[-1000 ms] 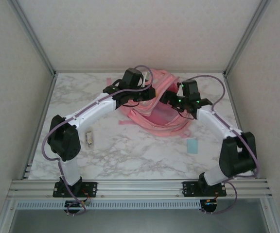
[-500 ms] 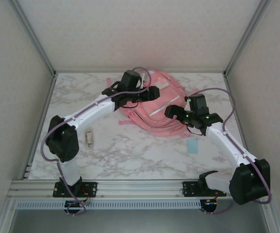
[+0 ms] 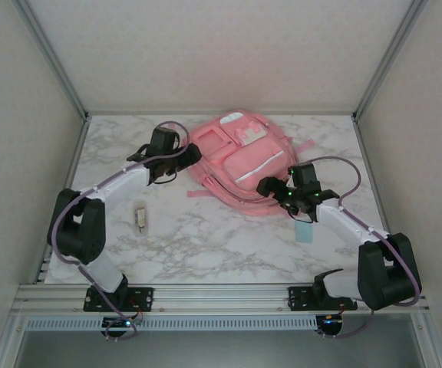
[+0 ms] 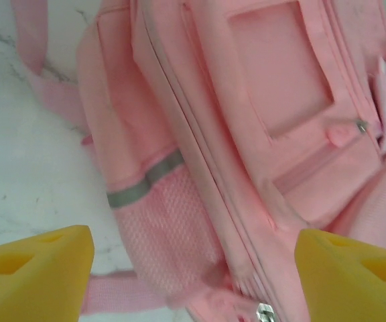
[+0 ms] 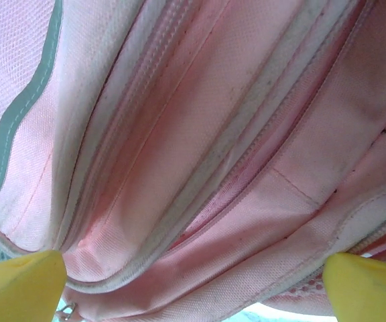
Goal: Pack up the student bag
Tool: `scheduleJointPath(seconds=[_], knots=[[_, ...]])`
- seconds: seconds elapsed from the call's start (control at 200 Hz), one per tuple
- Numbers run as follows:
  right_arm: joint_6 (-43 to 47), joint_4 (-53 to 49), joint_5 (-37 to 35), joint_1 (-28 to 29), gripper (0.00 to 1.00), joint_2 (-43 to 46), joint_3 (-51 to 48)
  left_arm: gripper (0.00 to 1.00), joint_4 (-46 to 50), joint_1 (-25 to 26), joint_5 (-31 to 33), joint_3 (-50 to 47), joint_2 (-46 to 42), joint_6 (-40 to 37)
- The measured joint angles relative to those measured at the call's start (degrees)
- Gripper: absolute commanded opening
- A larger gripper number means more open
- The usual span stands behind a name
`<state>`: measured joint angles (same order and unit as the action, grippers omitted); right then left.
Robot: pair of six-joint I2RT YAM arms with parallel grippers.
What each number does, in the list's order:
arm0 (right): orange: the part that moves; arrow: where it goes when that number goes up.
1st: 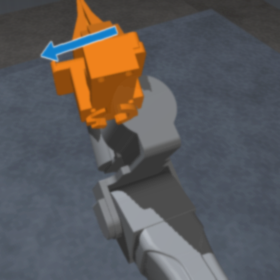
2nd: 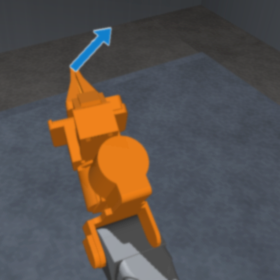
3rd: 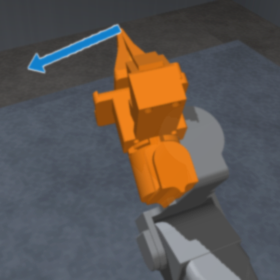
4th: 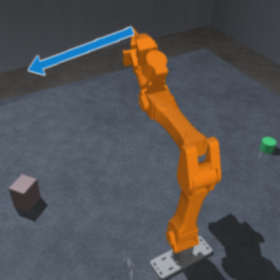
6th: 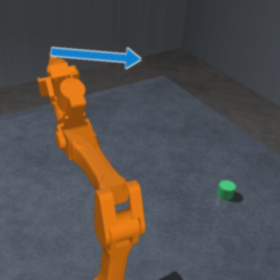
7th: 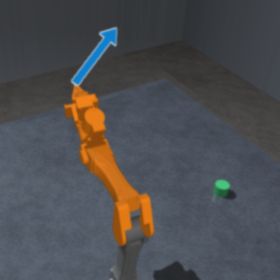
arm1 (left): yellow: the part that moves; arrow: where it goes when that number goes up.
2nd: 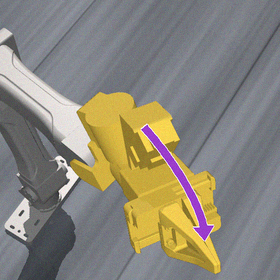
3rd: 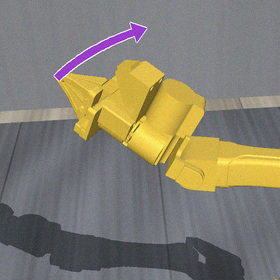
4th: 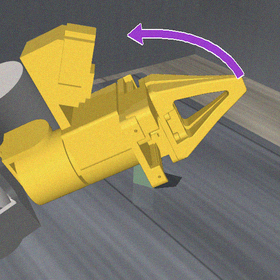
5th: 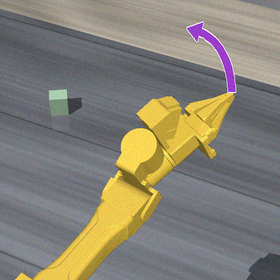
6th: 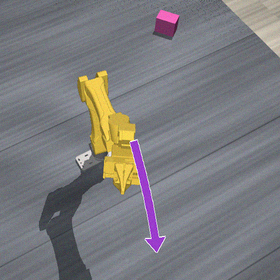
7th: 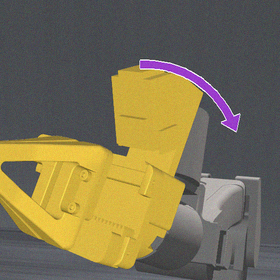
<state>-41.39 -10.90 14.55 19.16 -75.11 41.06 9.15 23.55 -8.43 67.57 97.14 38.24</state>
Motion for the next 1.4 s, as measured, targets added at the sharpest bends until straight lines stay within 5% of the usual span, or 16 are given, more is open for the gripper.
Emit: scheduleJointPath(seconds=[0.295,0.491,0.786,1.076,1.401], knots=[[-1.6,4.6,0.0,0.0,0.98,-4.1,-0.3,0.64,-7.2,0.0,-4.3,5.9,13.5,5.4],[-1.8,7.1,-0.6,0.0,0.91,-7.0,-0.2,0.0,-9.3,0.3,-6.0,10.8,17.8,7.0],[0.4,3.6,-2.4,-0.9,0.72,-15.5,7.9,0.0,-17.7,0.2,-5.9,3.4,15.1,8.5],[3.9,-2.7,-4.0,-2.8,0.76,-23.4,20.5,0.0,-19.8,1.2,-2.4,-9.2,3.6,13.7],[7.8,-16.6,-11.9,1.6,0.77,-16.0,27.0,0.0,-20.0,2.2,0.2,-9.8,1.5,19.0]])
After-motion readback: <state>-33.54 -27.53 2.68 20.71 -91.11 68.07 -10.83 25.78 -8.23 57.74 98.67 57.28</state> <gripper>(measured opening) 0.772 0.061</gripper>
